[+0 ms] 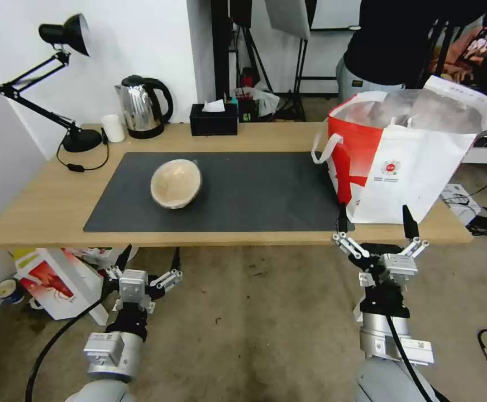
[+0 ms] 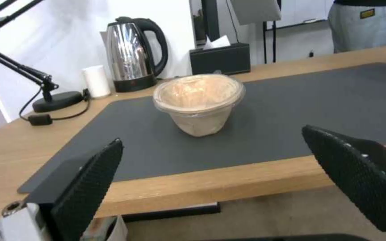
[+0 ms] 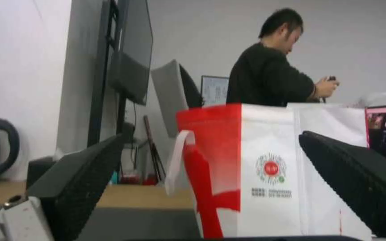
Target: Pick up the trash from the table and place it into the takeout bag.
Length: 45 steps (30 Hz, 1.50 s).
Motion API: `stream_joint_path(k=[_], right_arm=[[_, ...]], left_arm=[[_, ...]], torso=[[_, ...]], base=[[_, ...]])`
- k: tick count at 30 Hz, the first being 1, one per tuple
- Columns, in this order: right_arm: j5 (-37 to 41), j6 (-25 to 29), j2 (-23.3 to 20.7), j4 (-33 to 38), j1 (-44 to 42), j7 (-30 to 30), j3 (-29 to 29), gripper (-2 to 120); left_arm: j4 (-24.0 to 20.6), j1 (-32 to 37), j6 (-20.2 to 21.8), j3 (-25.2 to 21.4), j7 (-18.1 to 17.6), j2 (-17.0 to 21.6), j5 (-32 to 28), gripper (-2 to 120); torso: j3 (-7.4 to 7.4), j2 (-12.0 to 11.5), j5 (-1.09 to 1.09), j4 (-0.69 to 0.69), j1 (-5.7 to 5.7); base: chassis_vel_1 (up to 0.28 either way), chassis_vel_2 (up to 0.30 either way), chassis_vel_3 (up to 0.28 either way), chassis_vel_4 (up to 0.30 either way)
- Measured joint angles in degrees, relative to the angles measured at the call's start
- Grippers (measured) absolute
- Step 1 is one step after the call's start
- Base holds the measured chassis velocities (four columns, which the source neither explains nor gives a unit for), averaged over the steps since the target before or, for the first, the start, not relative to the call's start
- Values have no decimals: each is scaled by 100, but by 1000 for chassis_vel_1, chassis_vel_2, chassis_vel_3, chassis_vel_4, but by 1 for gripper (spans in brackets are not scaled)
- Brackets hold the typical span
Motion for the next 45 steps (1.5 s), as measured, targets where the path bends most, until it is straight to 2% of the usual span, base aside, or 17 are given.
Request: stream_joint_path(k=[13,22,45], right_arm=[[123,-299,-219,99,-360,96,-178,100],[674,-685,-482,283,-569,161,-302,100],[724,-630,-439,382,-802,222,-394,100]], left_arm=[[0,0,0,0,0,0,0,100],[0,0,0,0,0,0,0,100],[0,0,0,0,0,0,0,100]], torso=[[0,0,0,0,0],[0,0,0,0,0],[0,0,0,0,0]], base=[[0,0,0,0],[0,0,0,0],[0,0,0,0]])
